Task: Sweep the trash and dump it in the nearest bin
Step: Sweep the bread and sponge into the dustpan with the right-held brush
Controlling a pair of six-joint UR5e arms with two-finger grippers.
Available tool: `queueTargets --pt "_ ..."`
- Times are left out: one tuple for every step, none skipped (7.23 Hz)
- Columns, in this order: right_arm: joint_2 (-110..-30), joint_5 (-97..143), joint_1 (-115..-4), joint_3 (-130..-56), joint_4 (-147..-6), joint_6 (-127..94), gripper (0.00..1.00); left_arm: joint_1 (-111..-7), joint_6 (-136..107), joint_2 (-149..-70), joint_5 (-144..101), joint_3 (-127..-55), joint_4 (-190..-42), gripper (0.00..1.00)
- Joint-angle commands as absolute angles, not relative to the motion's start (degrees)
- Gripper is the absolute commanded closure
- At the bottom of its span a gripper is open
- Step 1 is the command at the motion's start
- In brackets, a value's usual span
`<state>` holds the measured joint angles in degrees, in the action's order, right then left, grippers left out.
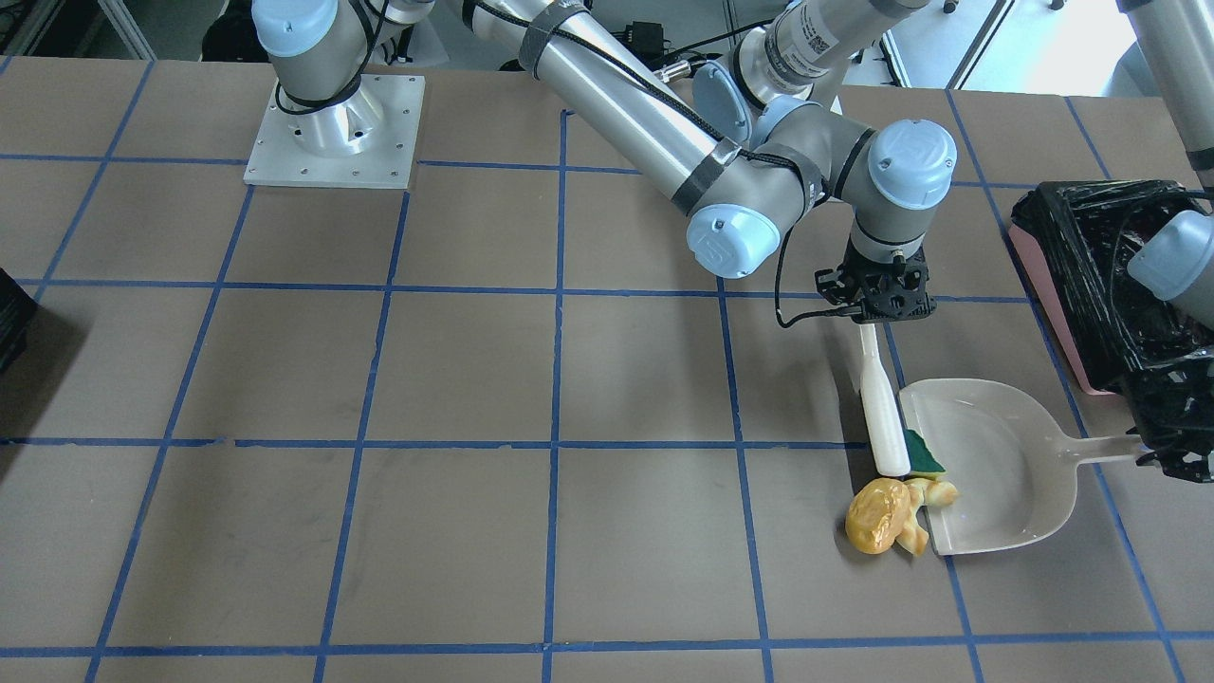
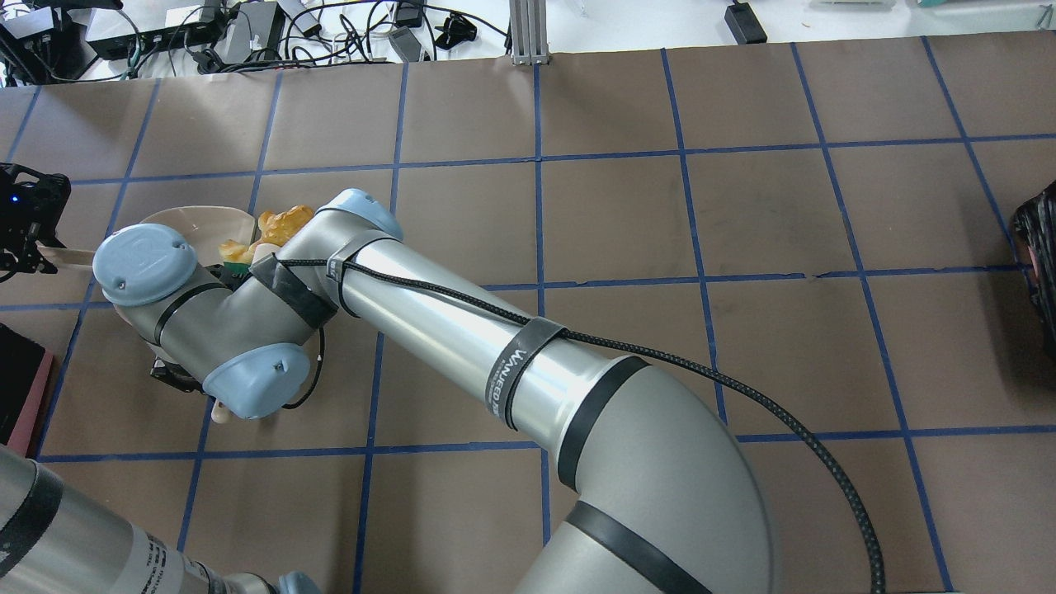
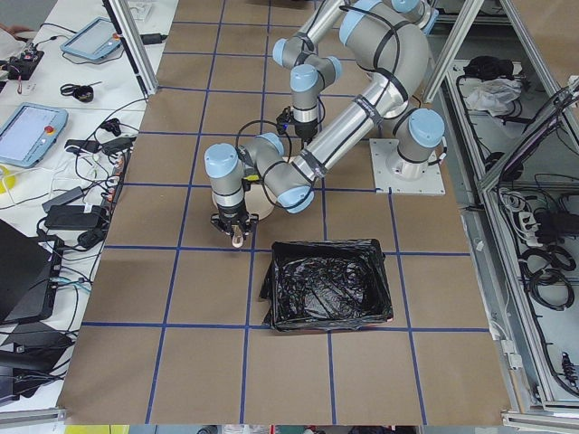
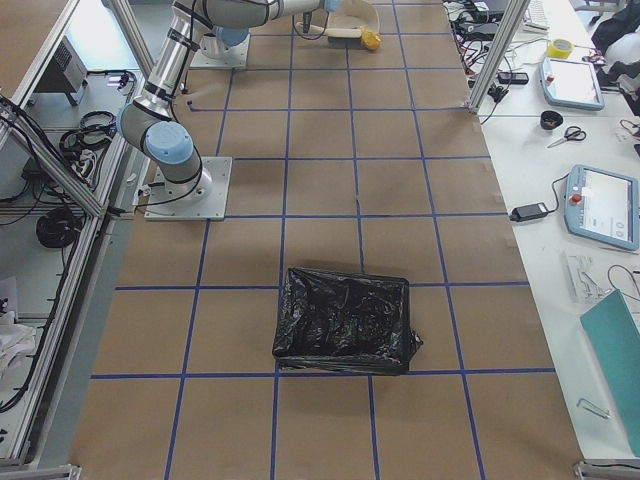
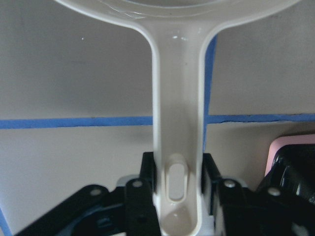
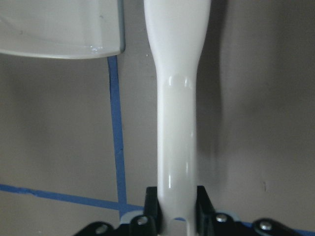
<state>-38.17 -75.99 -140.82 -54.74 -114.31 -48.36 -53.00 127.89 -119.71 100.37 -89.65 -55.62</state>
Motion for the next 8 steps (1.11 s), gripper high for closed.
queueTargets --pt "-37.71 -75.59 -140.36 -54.15 -114.52 -34.33 1.00 -53.00 127.88 -119.71 100.37 -89.65 -55.55 1.00" --pt "-37.18 -74.63 -140.36 -53.62 -115.30 -28.45 1.00 -53.00 127.79 -119.71 100.28 -89.65 -55.55 1.00" --pt "-36.92 -74.18 -140.36 -53.53 -115.40 -25.00 1.00 -53.00 127.79 -119.71 100.28 -89.65 -55.63 1.00" --pt "-38.05 -73.74 -140.36 -53.87 -115.23 -27.40 1.00 -53.00 127.79 -119.71 100.37 -89.65 -55.63 1.00" --pt "-39.54 -74.00 -139.58 -54.66 -114.70 -34.21 1.00 -53.00 127.79 -119.71 100.37 -89.74 -55.63 1.00" --pt "-40.94 -74.00 -138.09 -54.93 -112.78 -38.02 1.00 -53.00 127.79 -119.71 100.37 -89.74 -55.63 1.00" --pt "-43.22 -73.83 -137.03 -55.71 -109.46 -41.36 1.00 -53.00 127.71 -119.71 100.37 -89.74 -55.55 1.00" --pt "-46.29 -74.79 -135.98 -58.07 -108.64 -47.14 1.00 -53.00 127.71 -119.71 100.37 -89.82 -55.63 1.00"
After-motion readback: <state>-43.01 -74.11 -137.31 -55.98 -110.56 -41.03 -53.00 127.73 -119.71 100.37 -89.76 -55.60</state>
